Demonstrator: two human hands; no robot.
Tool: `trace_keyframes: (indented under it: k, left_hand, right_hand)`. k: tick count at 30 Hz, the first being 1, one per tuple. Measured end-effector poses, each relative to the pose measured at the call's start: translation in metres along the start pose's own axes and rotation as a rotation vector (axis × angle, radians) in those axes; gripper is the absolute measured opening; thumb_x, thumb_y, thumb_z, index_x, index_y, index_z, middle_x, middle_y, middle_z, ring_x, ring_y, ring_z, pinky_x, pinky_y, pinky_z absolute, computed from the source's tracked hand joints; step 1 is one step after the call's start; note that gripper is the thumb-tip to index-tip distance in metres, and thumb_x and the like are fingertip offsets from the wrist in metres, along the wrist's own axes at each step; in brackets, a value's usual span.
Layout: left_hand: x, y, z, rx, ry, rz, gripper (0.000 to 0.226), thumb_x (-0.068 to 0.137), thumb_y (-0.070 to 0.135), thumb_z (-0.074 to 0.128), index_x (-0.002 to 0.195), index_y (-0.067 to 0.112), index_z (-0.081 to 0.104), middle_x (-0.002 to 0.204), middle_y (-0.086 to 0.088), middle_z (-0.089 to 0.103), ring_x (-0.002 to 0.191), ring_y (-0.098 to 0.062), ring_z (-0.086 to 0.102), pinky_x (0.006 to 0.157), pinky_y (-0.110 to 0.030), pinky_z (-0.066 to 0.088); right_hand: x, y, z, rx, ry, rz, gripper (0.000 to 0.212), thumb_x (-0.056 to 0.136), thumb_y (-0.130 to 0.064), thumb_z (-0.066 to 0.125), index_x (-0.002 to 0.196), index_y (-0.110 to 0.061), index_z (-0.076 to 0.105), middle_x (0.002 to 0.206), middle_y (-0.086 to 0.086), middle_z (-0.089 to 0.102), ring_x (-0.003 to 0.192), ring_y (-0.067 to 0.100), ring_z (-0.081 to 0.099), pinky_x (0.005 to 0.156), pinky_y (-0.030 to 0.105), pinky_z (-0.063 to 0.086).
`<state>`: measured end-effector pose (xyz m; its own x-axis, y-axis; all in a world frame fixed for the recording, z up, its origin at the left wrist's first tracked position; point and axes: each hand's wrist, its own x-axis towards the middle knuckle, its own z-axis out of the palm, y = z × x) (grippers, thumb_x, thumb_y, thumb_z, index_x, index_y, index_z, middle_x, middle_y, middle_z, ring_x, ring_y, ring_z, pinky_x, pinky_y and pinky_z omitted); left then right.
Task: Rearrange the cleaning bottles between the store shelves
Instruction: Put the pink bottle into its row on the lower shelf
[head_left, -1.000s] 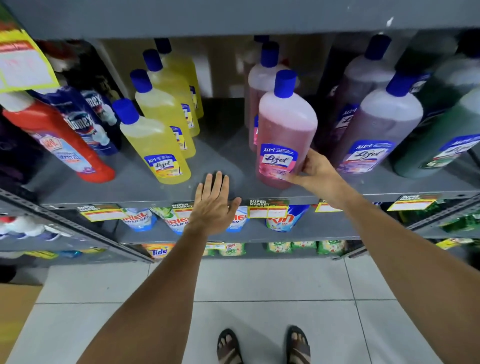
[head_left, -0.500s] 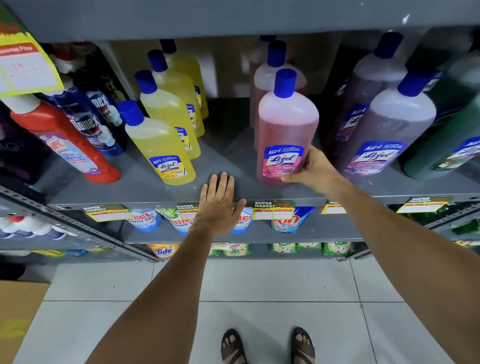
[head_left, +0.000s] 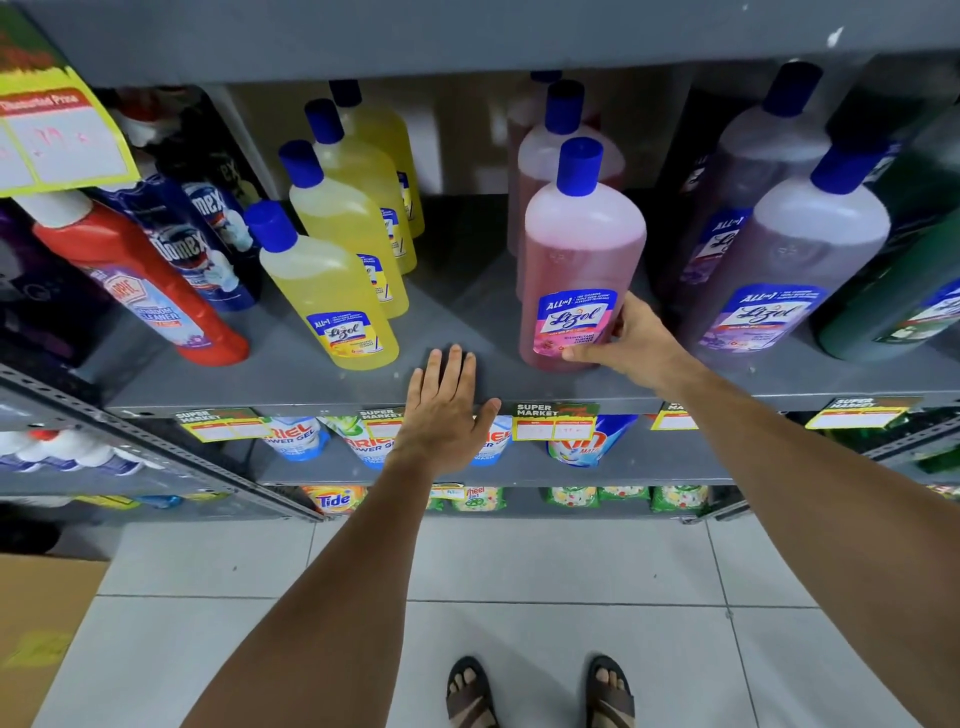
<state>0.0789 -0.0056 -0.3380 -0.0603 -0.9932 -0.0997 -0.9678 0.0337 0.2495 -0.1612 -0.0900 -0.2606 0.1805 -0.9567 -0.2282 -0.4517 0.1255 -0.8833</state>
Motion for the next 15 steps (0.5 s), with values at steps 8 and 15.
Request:
trace_keyframes:
  k: [8, 15]
  left_hand:
    - [-0.001, 0.000, 0.000, -0.007, 0.022, 0.002, 0.072, 0.100, 0.054, 0.027, 0.157, 0.013, 0.007, 0.167, -0.008, 0.002, 0.153, -0.028, -0.004, 0.121, -0.045, -0.004]
    - [0.000, 0.000, 0.001, -0.022, 0.022, 0.003, 0.072, 0.100, 0.054, 0.026, 0.157, 0.014, 0.005, 0.167, -0.008, -0.001, 0.153, -0.027, -0.006, 0.121, -0.046, -0.004]
  right_hand:
    - [0.000, 0.007, 0.003, 0.052, 0.024, -0.032, 0.077, 0.071, -0.013, 0.090, 0.137, -0.015, 0.052, 0.127, 0.005, 0.068, 0.116, 0.020, 0.066, 0.099, 0.044, 0.056]
    - [-0.019, 0.028, 0.011, 0.148, 0.141, -0.028, 0.076, 0.069, -0.015, 0.092, 0.132, -0.017, 0.050, 0.125, 0.000, 0.070, 0.113, 0.014, 0.069, 0.096, 0.032, 0.057]
